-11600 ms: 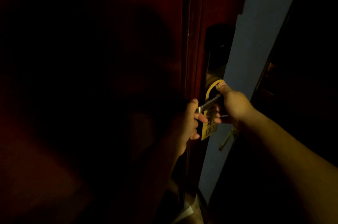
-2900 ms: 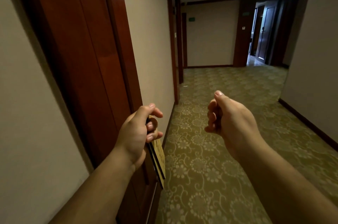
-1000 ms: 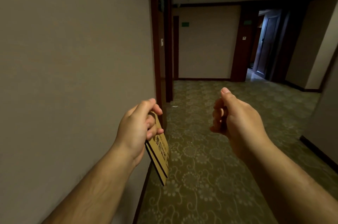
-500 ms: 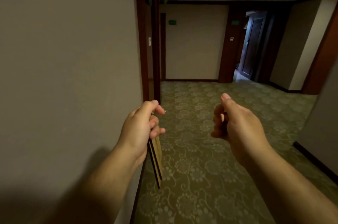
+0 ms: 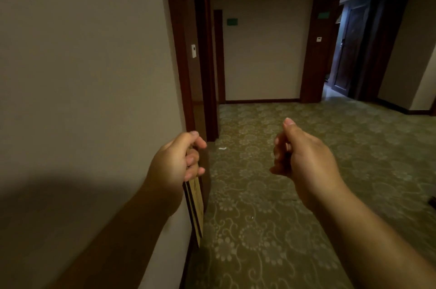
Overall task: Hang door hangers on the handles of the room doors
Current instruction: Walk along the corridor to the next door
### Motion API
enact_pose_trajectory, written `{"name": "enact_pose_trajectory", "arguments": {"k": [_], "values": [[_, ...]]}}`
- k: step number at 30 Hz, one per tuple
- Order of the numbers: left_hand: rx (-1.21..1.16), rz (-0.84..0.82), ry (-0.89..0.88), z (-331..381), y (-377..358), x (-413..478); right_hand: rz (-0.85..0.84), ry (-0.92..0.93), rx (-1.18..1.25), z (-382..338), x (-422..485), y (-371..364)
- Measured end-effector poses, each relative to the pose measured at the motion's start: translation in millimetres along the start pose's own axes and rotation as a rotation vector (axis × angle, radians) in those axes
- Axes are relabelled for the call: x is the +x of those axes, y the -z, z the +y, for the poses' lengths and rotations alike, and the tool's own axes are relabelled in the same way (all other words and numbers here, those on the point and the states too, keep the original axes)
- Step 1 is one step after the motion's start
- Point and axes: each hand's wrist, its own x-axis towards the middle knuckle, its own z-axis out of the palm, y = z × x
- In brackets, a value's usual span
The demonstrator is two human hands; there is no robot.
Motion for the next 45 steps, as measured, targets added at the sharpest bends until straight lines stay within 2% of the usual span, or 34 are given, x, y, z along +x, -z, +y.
{"name": "enact_pose_trajectory", "arguments": {"k": [8,13,18,26,31,35,45], "values": [[0.028,0.02,-0.082,-29.5,-50.8,113.7,-0.027,-0.006,-0.014,18.9,130.2,13.7],[-0.022,0.042,-0.056,-45.9,-74.2,181.1,0.006,-0.046,0.01,38.9,201.4,23.1],[-0.021,0.039,-0.065,-62.4,-76.6,253.2,-0.043,-0.071,0.012,62.9,280.0,2.3],[-0.091,0.07,-0.05,-77.0,-84.5,412.8,-0.005,-0.023,-0.049,73.9,426.9,-29.6],[-0.022,0.044,-0.117,-75.0,-109.1,500.6,0.045,0.066,-0.092,66.4,511.0,-31.2],[0.017,0.008,-0.195,-73.4,-135.0,564.2,0.071,0.084,-0.069,70.3,573.3,-26.8],[0.035,0.018,-0.232,-79.9,-218.6,740.5,0.042,0.18,-0.022,80.1,766.5,-4.4]]}}
